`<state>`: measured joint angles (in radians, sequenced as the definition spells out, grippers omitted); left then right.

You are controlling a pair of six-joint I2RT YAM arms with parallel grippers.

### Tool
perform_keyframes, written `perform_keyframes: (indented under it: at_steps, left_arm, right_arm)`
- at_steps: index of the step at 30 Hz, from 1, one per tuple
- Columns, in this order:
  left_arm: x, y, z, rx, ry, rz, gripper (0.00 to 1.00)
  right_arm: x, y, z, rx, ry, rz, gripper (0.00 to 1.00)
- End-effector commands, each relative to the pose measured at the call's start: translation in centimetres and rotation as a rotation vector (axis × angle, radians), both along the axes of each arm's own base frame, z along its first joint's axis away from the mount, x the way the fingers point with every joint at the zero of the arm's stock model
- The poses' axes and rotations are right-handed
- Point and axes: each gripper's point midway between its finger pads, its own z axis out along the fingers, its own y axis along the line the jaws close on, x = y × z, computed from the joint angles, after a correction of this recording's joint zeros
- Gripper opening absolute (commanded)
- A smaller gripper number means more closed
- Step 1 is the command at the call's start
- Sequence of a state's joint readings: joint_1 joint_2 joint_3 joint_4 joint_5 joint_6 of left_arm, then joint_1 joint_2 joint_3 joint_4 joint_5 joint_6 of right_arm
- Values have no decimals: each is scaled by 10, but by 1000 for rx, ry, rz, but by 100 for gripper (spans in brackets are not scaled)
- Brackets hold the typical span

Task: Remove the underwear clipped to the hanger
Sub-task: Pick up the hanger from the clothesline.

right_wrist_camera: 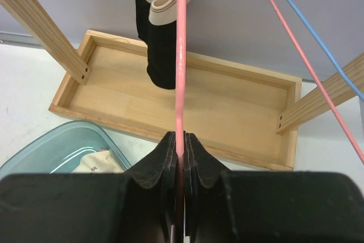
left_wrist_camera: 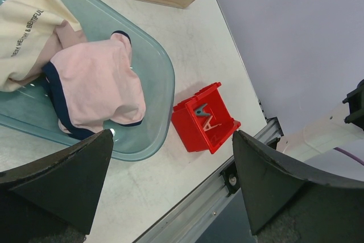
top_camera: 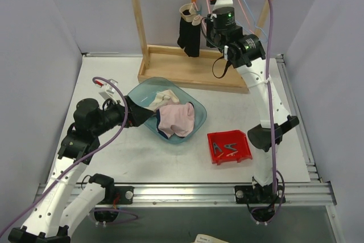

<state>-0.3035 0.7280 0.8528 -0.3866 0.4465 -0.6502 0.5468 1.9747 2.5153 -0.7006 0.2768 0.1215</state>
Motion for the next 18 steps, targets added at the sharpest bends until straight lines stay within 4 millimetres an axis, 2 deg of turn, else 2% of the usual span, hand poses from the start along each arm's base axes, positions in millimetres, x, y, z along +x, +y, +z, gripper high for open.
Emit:
perform_keyframes:
  at_steps: [1,3,6,7,8,10,11,12,13,15,16,18]
  left_arm:
    - [3,-1,10,-16,-49,-8,95]
    - [2,-1,10,-16,-51,-8,95]
    - [2,0,10,-14,-51,-7,95]
    - [2,0,10,-14,-49,-7,95]
    - [2,0,11,-14,-51,-4,95]
    - [2,0,10,-13,-50,-4,95]
    - [2,1,10,-12,-51,-1,95]
    - [2,2,10,-12,-52,0,95]
    - [2,2,10,-12,-52,0,95]
    - [2,2,10,-11,-50,-2,95]
    - [2,2,11,-13,-50,-1,95]
    - [2,2,12,-13,-56,0,95]
  right_arm:
    - [-8,-8,11,-6,-14,0,0]
    - [-9,-6,14,8,-23,19,0]
    - [-9,0,33,49,-92,56,0]
    - [-4,1,33,60,-115,52,0]
    - [-9,-2,47,81,-153,53,0]
    - [-6,1,54,106,-208,62,0]
    - [-14,-3,70,125,-252,66,0]
    - [-14,-4,73,135,-271,65,0]
    - [-14,-5,88,157,-328,69,0]
    - [-20,-7,92,156,-369,76,0]
    - [-20,-8,105,175,-420,78,0]
    - [-24,-12,107,183,-455,79,0]
